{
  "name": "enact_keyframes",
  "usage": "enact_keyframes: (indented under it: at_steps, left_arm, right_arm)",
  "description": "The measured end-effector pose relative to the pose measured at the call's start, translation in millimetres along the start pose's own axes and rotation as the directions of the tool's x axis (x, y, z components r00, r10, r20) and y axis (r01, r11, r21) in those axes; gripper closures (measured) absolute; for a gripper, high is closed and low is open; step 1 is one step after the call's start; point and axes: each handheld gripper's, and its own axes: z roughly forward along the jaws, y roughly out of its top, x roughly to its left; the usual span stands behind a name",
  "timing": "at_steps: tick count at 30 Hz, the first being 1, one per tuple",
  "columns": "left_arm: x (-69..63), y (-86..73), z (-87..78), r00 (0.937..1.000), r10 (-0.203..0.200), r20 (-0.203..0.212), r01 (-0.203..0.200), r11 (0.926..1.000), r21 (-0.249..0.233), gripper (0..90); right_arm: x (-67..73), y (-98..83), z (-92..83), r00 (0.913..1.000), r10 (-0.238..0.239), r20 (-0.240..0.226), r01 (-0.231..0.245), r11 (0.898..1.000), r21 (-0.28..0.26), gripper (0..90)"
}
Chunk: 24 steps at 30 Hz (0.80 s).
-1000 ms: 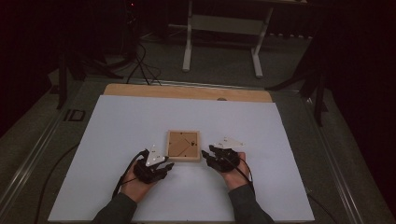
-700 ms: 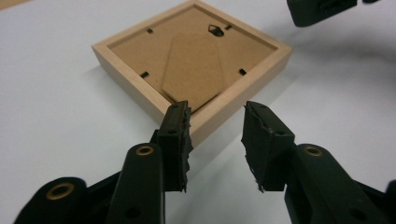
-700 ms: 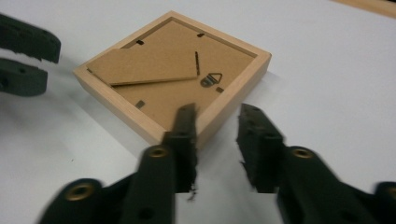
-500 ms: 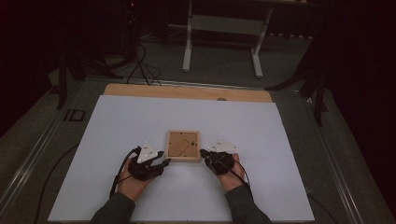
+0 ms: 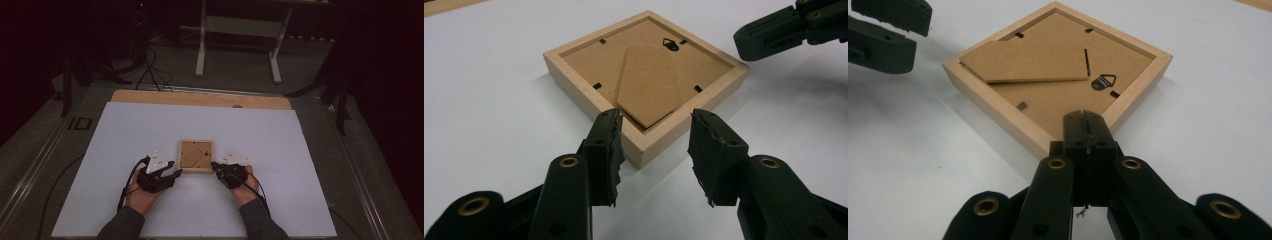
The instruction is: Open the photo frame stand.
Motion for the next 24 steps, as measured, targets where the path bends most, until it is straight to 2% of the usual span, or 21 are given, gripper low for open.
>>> enact_keyframes:
  at_steps: [4, 6, 11, 15, 24]
  left_arm:
    - [1.4, 1.4, -1.3, 0.9996, -0.029, -0.004, 0.029, 0.9995, 0.012, 55.9]
    - [1.1, 3.8, -2.9, 0.9995, -0.030, -0.002, 0.030, 0.9995, 0.009, 55.4]
    - [2.9, 10.5, -2.8, 0.9999, -0.013, 0.000, 0.013, 0.9993, 0.034, 55.2]
    - [5.3, 14.5, -1.6, 0.9997, -0.022, 0.006, 0.021, 0.9990, 0.040, 55.3]
    - [5.9, 31.1, 15.9, 0.9997, 0.021, -0.010, -0.020, 0.9947, 0.101, 53.8]
  right_arm:
    - [0.6, -0.7, 1.9, 1.0000, -0.001, -0.003, 0.001, 1.000, 0.006, 89.9]
    - [0.7, -1.1, 2.2, 1.0000, 0.000, -0.003, 0.000, 1.000, 0.008, 90.0]
    - [1.2, -1.3, 2.4, 1.0000, 0.000, -0.001, 0.000, 1.000, 0.006, 89.9]
    - [0.5, -1.3, 2.5, 1.0000, 0.002, -0.006, -0.002, 1.000, 0.006, 89.9]
    - [-0.3, -1.8, 2.6, 0.9999, 0.009, -0.011, -0.009, 1.000, 0.002, 89.9]
